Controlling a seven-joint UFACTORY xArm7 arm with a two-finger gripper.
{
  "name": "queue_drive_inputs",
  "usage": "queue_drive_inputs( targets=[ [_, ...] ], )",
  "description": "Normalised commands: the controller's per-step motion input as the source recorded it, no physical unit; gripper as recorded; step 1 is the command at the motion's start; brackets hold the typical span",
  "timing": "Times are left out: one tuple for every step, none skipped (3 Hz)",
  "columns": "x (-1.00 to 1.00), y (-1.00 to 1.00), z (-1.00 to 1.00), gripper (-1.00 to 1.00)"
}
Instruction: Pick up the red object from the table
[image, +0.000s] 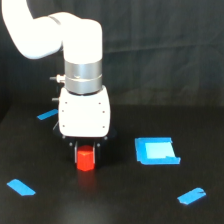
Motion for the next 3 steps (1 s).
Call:
queue_drive_inputs(
  targets=[
    [0.15,-0.08,-0.2,-0.92],
    [-0.05,0.05,0.94,-1.0],
    [-0.18,0.06,0.99,-1.0]
  ],
)
